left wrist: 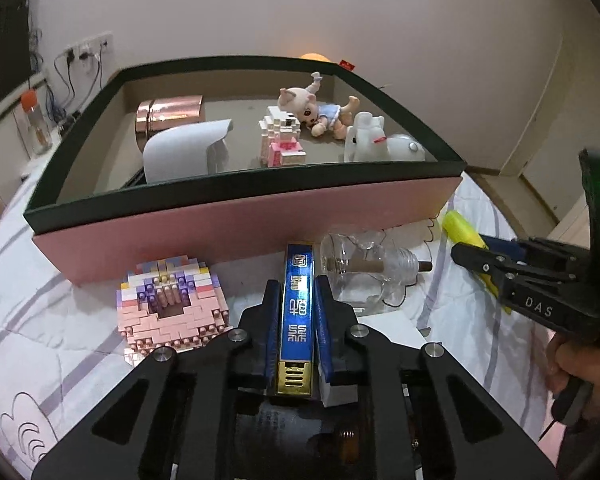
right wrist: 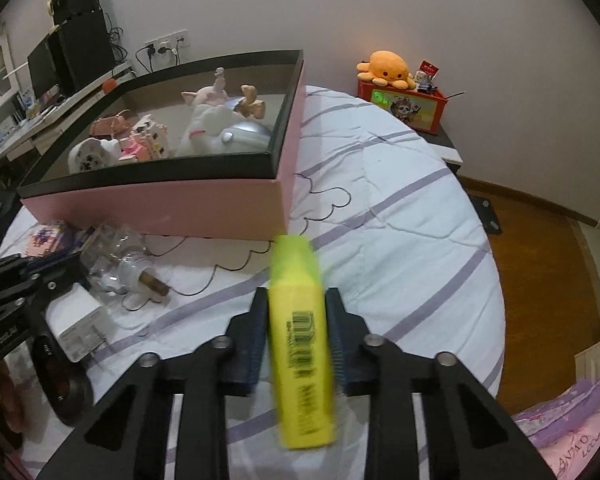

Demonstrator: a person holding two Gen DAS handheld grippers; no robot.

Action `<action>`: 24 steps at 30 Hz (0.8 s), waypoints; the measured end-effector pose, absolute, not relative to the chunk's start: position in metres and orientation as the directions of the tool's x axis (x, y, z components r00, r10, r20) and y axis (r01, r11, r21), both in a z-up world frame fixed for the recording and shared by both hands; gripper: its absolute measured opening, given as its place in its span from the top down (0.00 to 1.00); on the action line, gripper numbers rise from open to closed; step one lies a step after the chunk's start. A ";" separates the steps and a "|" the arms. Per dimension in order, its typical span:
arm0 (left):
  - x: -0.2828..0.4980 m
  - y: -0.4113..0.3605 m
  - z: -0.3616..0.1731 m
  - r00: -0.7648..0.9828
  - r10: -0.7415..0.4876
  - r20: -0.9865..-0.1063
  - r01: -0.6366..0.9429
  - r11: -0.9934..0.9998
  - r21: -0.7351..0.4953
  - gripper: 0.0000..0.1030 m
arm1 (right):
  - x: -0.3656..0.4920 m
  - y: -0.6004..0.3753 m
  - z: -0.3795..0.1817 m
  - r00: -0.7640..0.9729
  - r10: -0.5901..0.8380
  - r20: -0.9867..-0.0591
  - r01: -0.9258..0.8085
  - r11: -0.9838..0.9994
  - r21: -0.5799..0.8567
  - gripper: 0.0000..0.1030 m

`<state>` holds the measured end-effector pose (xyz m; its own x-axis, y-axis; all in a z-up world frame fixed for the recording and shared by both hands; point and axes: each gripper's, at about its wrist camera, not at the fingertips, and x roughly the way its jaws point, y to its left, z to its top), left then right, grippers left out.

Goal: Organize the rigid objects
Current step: 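Grasp the blue-gold tube with the left gripper while the right grasps the yellow highlighter, then carry the tube and highlighter into the pink box and release both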

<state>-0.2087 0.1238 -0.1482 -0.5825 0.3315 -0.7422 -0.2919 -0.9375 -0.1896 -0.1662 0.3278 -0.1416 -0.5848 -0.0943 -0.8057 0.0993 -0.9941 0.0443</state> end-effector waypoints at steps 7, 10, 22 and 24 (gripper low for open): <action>-0.196 0.121 -0.140 -0.603 0.316 -0.732 -0.292 -0.942 -0.166 0.85 | -0.155 0.337 -0.137 -0.590 -0.151 -0.793 0.079 -0.988 0.129 0.74; -0.191 0.117 -0.132 -0.617 0.318 -0.720 -0.288 -0.943 -0.169 0.85 | -0.152 0.339 -0.134 -0.594 -0.172 -0.786 0.075 -0.985 0.158 0.74; -0.169 0.099 -0.090 -0.681 0.341 -0.648 -0.296 -0.938 -0.183 0.85 | -0.132 0.327 -0.088 -0.659 -0.215 -0.721 0.112 -0.976 0.188 0.74; -0.169 0.098 -0.084 -0.690 0.344 -0.637 -0.296 -0.937 -0.186 0.85 | -0.135 0.321 -0.078 -0.670 -0.220 -0.708 0.128 -0.975 0.182 0.74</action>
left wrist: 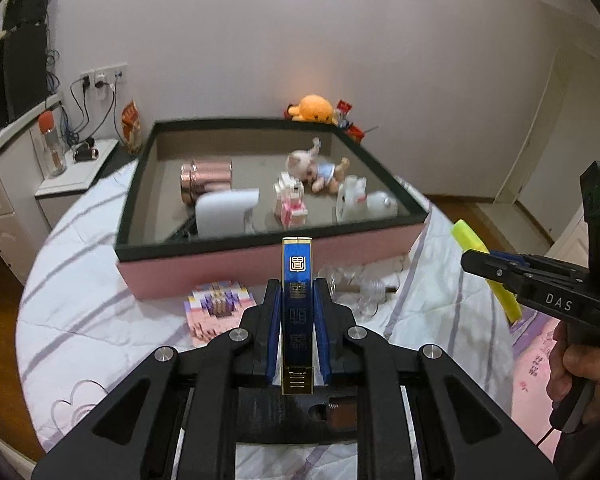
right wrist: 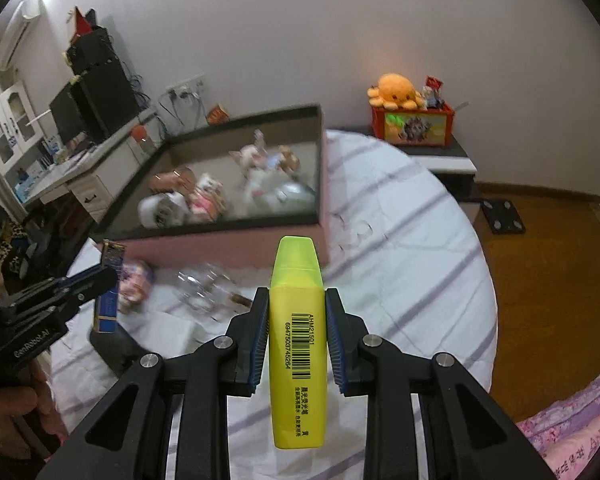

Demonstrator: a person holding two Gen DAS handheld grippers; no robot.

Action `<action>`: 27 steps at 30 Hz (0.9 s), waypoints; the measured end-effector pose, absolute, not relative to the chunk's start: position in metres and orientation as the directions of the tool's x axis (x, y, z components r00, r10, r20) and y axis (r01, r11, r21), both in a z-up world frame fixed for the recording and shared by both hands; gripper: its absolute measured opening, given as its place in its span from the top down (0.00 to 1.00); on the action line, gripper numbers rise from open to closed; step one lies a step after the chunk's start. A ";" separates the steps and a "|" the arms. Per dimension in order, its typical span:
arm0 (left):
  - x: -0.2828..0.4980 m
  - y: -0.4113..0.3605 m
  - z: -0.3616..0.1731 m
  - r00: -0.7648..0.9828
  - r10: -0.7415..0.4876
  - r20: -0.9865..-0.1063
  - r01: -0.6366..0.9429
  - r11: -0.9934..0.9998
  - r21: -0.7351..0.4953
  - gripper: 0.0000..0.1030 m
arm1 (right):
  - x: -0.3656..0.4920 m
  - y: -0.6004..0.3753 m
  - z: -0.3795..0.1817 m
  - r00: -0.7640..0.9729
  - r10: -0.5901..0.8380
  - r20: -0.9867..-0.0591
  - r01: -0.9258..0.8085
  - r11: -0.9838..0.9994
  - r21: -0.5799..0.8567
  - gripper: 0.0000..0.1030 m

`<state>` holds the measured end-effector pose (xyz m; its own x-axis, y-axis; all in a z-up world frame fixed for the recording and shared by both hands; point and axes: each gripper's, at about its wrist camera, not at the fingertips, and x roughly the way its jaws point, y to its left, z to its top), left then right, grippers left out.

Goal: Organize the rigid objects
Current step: 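Carry the tube and highlighter into the pink box and release both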

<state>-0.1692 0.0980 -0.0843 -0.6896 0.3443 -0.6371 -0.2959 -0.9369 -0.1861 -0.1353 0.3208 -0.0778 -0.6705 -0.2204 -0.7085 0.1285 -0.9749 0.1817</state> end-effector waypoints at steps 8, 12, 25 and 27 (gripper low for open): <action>-0.184 0.084 -0.040 -0.746 0.333 -0.577 -0.285 -0.942 -0.174 0.85 | -0.168 0.289 -0.045 -0.702 -0.268 -0.660 0.208 -0.963 0.171 0.74; -0.212 0.082 -0.030 -0.753 0.318 -0.576 -0.272 -0.948 -0.168 0.85 | -0.196 0.271 -0.037 -0.704 -0.291 -0.648 0.235 -0.956 0.175 0.74; -0.314 0.105 -0.069 -0.672 0.340 -0.657 -0.275 -0.939 -0.205 0.85 | -0.303 0.254 -0.088 -0.605 -0.300 -0.738 0.201 -0.954 0.223 0.74; -0.322 0.107 -0.077 -0.655 0.340 -0.675 -0.277 -0.939 -0.204 0.85 | -0.309 0.253 -0.096 -0.589 -0.288 -0.755 0.195 -0.957 0.213 0.73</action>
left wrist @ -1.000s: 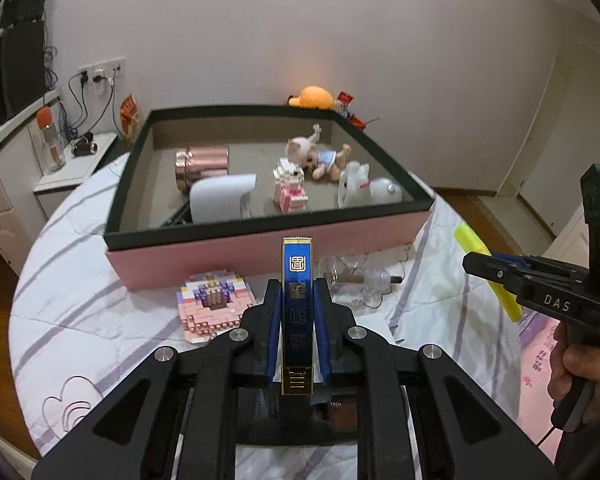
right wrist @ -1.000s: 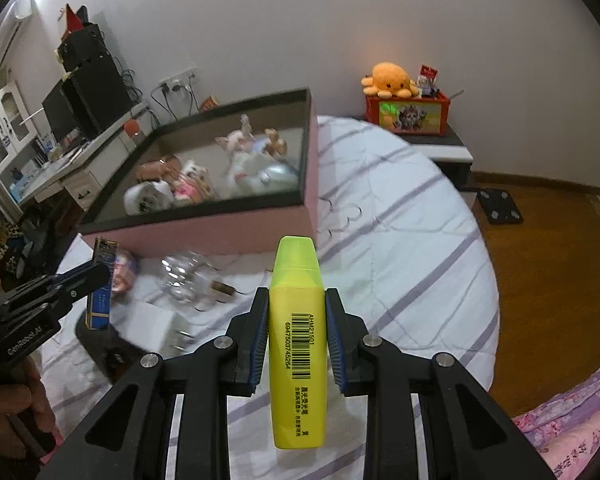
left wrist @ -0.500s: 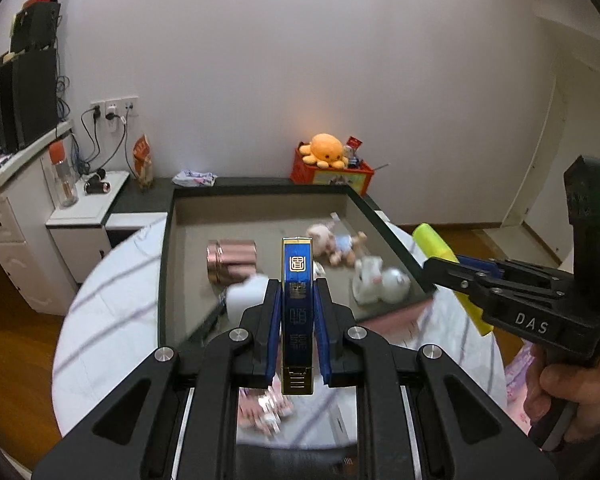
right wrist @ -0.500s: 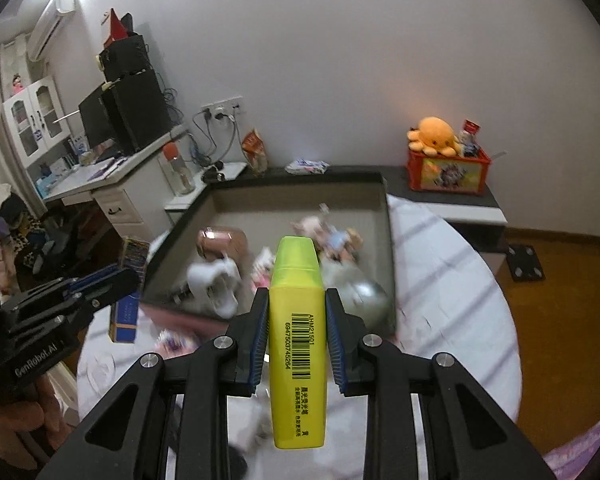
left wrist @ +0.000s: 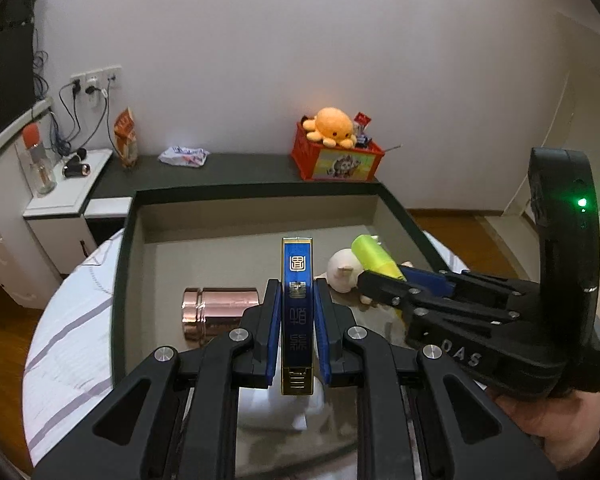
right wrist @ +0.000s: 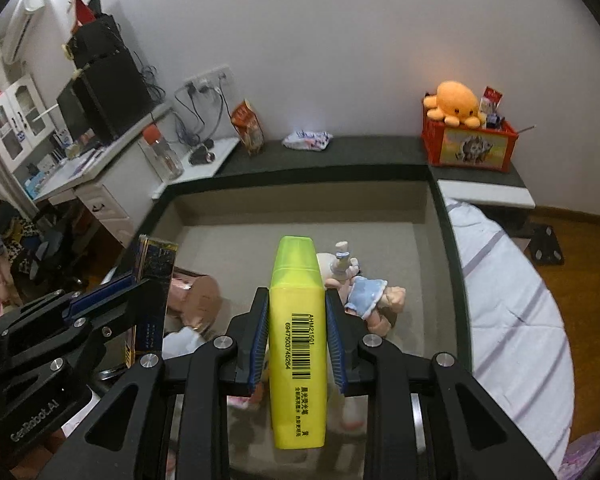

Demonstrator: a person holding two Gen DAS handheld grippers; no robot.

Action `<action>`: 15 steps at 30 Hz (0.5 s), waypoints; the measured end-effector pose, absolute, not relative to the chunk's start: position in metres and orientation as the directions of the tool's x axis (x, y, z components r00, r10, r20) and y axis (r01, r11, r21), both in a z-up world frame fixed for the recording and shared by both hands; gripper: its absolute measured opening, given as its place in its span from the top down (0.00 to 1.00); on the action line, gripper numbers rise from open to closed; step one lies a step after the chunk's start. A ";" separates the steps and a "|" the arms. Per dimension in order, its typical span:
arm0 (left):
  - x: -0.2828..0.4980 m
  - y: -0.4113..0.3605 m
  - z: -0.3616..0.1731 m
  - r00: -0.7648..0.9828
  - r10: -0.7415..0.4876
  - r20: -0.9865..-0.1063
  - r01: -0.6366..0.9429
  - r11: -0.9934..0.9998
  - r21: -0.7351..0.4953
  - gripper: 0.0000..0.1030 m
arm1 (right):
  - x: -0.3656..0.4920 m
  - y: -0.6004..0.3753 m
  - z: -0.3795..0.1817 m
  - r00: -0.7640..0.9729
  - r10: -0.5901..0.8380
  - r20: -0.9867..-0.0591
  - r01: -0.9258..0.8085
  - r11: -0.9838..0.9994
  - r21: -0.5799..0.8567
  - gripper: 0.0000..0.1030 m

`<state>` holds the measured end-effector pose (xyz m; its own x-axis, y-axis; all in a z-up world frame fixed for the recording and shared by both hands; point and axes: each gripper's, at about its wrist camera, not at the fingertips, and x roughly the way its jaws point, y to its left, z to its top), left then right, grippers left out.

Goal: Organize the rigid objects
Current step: 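Carry the tube and highlighter into the pink box and release both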

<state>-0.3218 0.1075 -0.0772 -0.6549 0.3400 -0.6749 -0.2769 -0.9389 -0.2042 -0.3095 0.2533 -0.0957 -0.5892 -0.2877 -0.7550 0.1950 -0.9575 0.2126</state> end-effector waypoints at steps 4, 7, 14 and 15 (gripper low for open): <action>-0.331 0.109 -0.089 -0.636 0.330 -0.698 -0.269 -0.942 -0.201 0.81 | -0.315 0.253 -0.108 -0.572 -0.267 -0.776 0.179 -0.963 0.200 0.72; -0.328 0.099 -0.088 -0.653 0.298 -0.696 -0.237 -0.954 -0.185 0.45 | -0.310 0.255 -0.107 -0.587 -0.258 -0.767 0.162 -0.966 0.201 0.39; -0.301 0.069 -0.060 -0.722 0.253 -0.644 -0.188 -0.967 -0.170 0.00 | -0.286 0.251 -0.091 -0.633 -0.263 -0.728 0.155 -0.965 0.213 0.00; -0.295 0.068 -0.056 -0.725 0.249 -0.642 -0.185 -0.968 -0.167 0.00 | -0.282 0.252 -0.089 -0.639 -0.275 -0.719 0.157 -0.961 0.228 0.00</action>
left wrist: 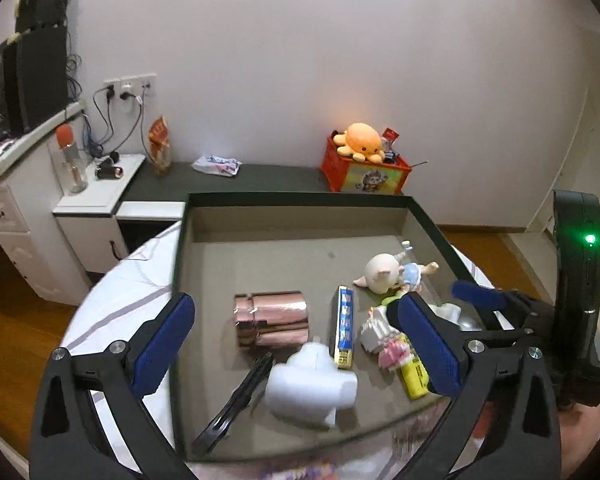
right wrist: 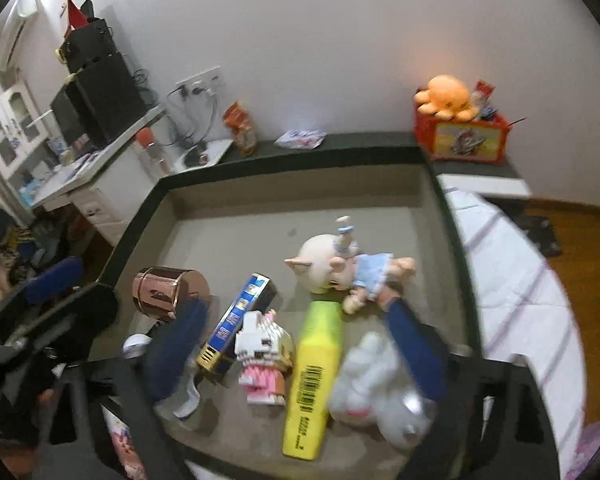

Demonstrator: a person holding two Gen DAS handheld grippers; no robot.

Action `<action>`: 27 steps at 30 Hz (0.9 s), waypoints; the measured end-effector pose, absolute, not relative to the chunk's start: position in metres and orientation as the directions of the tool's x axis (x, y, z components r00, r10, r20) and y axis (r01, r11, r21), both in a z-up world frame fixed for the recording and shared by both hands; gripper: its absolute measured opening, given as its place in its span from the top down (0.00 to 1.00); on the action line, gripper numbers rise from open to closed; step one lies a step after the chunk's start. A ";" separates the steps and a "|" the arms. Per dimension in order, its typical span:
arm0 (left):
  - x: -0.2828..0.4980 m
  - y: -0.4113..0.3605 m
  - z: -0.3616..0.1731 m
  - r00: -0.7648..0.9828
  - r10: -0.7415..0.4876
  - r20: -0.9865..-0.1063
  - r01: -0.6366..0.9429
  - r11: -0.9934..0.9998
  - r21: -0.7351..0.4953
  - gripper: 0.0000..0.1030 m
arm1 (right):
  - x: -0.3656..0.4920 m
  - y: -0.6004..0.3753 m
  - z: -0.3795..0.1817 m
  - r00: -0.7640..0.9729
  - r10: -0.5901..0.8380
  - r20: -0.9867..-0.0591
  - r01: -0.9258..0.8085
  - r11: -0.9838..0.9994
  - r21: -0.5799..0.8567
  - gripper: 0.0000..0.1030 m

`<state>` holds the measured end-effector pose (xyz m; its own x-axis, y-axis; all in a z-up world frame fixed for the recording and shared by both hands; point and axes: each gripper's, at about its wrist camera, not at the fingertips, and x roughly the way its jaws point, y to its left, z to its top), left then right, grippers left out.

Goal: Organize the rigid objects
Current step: 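Carry the tube and highlighter into the pink box and release both, then withdraw both grippers and approach the pink donut figure and white plug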

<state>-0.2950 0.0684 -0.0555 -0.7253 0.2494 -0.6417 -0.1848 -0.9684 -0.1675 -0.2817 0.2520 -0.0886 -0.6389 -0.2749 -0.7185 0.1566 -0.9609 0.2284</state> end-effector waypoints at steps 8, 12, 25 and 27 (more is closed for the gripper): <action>-0.237 0.049 -0.026 -0.771 0.193 -0.607 -0.133 -0.981 -0.142 0.00 | -0.231 0.264 -0.061 -0.687 -0.290 -0.666 0.130 -0.951 0.280 0.00; -0.202 0.043 -0.012 -0.791 0.190 -0.581 -0.124 -0.981 -0.152 0.00 | -0.195 0.265 -0.045 -0.714 -0.263 -0.649 0.115 -0.958 0.262 0.00; -0.085 0.010 0.002 -0.837 0.140 -0.529 -0.080 -0.988 -0.134 0.00 | -0.078 0.272 -0.022 -0.764 -0.214 -0.608 0.090 -0.969 0.228 0.00; -0.069 0.006 0.001 -0.839 0.130 -0.529 -0.073 -0.989 -0.128 0.00 | -0.066 0.270 -0.025 -0.762 -0.204 -0.615 0.089 -0.973 0.213 0.00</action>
<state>-0.0695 0.0065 0.0008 -0.8388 0.1301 -0.5286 -0.0727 -0.9891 -0.1280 -0.0665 0.2704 -0.0246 -0.7616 -0.2044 -0.6150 0.0893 -0.9730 0.2127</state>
